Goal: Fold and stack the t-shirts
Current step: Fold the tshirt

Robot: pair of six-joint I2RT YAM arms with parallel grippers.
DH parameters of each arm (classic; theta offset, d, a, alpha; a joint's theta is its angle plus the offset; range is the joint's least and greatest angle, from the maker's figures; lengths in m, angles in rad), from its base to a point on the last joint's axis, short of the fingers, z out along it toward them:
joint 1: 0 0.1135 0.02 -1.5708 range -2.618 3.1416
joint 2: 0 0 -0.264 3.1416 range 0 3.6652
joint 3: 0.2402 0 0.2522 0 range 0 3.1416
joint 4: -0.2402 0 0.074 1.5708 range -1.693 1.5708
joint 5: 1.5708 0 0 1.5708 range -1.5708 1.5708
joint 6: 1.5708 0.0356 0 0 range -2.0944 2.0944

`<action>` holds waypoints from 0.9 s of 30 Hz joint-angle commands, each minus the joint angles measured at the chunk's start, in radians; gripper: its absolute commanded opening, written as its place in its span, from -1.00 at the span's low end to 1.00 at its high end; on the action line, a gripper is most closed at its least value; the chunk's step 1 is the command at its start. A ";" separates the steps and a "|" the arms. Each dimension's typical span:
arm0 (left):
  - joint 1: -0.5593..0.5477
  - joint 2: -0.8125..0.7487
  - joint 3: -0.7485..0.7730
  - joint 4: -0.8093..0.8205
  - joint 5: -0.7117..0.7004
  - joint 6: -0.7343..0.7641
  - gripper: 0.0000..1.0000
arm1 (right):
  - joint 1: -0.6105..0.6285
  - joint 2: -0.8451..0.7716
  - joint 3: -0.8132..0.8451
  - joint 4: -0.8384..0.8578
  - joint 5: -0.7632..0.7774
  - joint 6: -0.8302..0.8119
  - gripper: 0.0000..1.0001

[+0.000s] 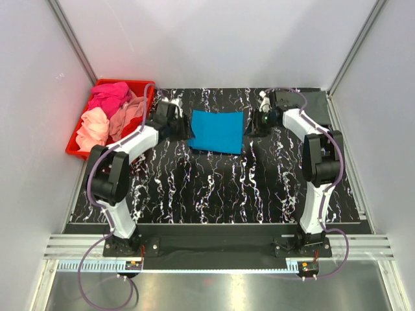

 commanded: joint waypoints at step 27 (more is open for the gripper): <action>0.038 0.059 -0.186 0.325 0.144 0.049 -0.27 | 0.005 0.101 -0.190 0.238 -0.248 0.020 -0.39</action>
